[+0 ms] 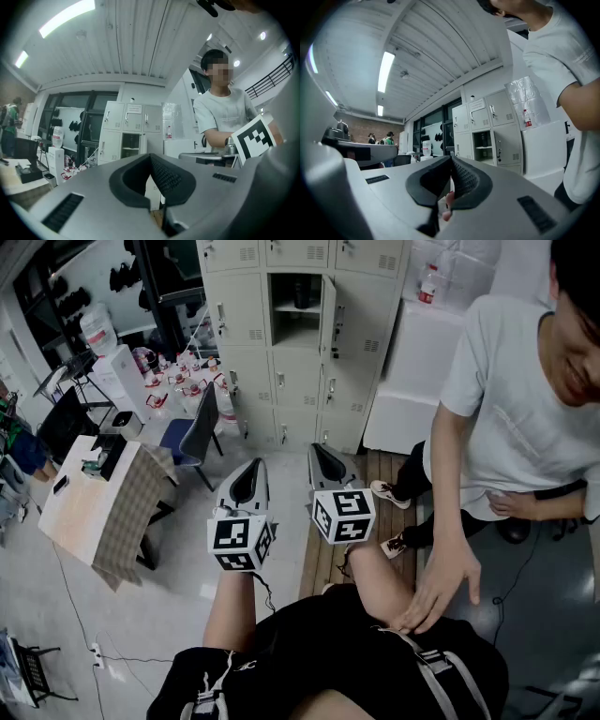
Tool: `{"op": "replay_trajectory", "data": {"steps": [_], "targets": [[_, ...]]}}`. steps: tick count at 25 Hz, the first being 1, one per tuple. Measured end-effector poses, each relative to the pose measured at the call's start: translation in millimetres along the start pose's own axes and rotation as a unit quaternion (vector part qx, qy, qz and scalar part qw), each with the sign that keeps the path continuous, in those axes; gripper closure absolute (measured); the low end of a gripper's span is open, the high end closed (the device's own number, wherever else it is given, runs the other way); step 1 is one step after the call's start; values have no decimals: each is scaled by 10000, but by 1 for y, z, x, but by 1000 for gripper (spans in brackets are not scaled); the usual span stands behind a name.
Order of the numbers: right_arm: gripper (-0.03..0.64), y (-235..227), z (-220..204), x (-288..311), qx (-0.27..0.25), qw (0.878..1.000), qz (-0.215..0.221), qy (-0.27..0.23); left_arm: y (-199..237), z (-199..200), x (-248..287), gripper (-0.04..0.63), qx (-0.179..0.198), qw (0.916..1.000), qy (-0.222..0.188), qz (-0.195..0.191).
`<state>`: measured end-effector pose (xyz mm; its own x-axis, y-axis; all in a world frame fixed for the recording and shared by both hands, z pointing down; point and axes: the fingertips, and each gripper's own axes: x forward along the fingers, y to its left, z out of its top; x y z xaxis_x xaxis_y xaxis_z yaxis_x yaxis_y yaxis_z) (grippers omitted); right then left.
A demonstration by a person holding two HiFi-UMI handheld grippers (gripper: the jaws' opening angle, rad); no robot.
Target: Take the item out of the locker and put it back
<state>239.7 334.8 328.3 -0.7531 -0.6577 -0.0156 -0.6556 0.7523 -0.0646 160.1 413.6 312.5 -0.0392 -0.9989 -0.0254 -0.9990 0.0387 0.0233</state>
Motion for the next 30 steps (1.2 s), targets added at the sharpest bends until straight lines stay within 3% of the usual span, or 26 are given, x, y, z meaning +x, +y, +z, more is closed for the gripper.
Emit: {"op": "replay_trajectory", "data": {"steps": [10,17,23,30], "targets": [[601,14,1,6,7,10000,61,7,12,-8,-9,583,-119,9999,63,25],[601,7,-4,53,33,10000,89,2,43,-17,22,583,-117,9998,142,116],[601,-28,-12,131,58,9999,77,-31,76,-22,92,583,24,9998,81,191],[601,-104,-9,259,91,9998,150,87,116,-18,232,583,-60,9995,110,280]]}}
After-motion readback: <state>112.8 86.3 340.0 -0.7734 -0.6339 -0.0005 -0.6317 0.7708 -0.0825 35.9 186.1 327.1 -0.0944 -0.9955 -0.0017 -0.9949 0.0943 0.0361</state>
